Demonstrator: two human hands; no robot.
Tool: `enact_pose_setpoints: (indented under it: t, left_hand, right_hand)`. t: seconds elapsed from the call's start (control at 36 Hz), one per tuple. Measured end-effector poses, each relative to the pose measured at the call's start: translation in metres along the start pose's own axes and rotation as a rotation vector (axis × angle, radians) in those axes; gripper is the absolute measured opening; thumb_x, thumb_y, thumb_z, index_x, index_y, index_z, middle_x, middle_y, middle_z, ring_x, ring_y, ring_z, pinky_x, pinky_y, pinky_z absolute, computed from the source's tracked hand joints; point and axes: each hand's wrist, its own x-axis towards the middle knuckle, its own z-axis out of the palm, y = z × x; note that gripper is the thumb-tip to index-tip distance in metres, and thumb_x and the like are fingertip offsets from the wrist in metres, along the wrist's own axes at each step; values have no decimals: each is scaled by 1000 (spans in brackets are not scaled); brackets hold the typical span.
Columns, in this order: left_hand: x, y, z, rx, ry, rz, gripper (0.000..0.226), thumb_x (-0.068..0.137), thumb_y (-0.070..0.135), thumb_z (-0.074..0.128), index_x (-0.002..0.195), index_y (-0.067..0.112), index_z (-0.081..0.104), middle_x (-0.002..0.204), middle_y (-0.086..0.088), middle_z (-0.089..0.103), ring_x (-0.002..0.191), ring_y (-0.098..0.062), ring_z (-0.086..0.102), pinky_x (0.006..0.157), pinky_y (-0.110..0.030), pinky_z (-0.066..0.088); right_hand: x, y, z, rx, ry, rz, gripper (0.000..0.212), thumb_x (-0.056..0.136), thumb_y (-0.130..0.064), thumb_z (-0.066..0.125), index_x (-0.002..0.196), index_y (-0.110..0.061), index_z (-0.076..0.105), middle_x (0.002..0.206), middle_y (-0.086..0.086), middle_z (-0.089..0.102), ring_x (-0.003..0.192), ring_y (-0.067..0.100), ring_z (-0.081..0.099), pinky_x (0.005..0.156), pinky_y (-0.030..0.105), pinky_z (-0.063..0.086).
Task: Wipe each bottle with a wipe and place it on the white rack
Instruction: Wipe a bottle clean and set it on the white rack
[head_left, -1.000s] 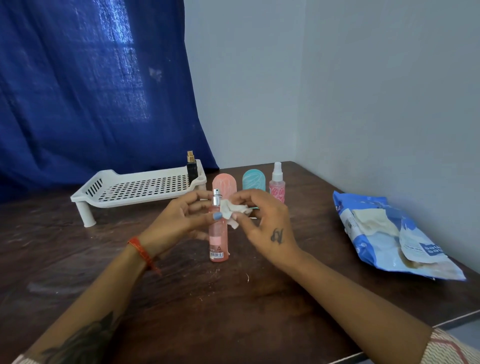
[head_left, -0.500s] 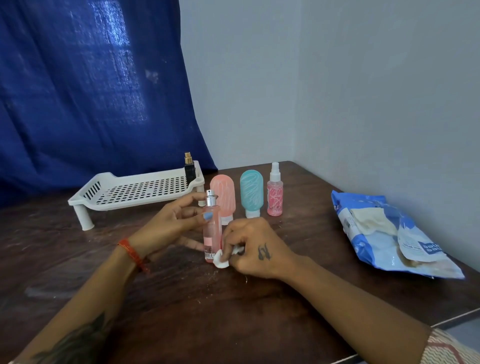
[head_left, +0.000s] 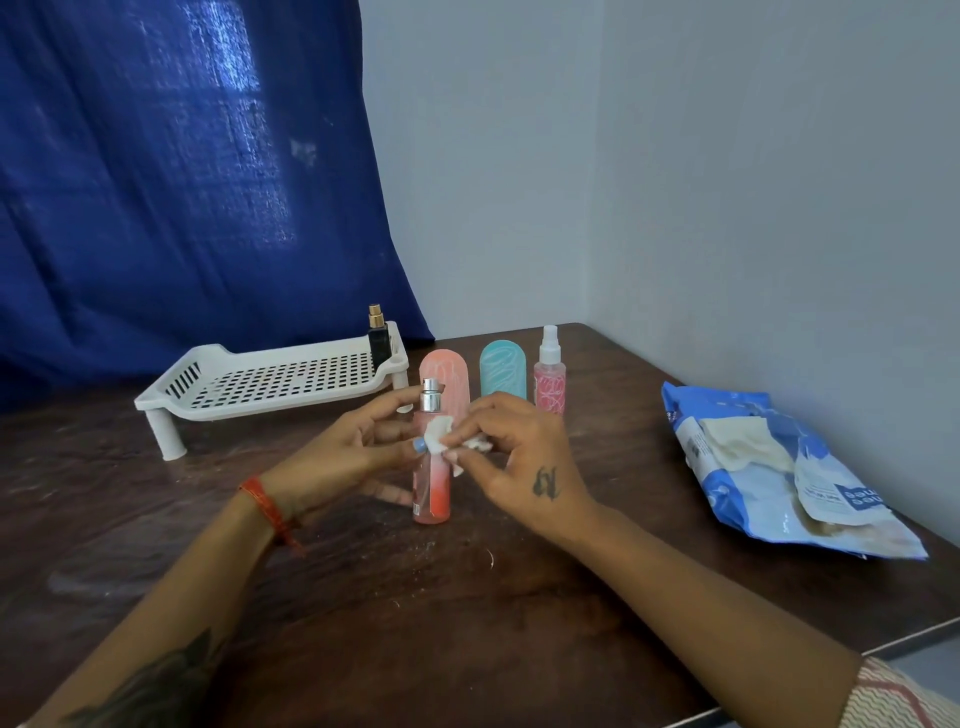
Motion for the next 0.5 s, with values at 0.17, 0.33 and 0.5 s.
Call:
enact_pose_setpoints:
  t: [0.17,0.33,0.5]
  left_hand:
    - [0,-1,-1,-46,14,30,94,40,48,91,125,35,51,113,-9,68,98,-31,68,68,-41,58]
    - [0,-2,-2,-27,15,40,97,47,48,88,133,31,44,117,-6,67,103,-29,67,72,-40,58]
    - [0,-1,5,-36,22,45,72,72,28,74,135,29,40,121,-1,66,108,-23,65,77,-43,58]
  right_hand:
    - [-7,-3,-1,-48,-264,-67,15,66,3,69,73,-10,73,84,1,67,77,6,60,71,18,51]
    - [-6,-6,-4,-64,-378,-70,18,61,6,65,68,-8,73,78,2,69,72,9,61,69,23,53]
    - [2,-1,-4,-80,64,11,8,73,-2,70,79,-8,68,85,0,66,83,1,56,75,8,45]
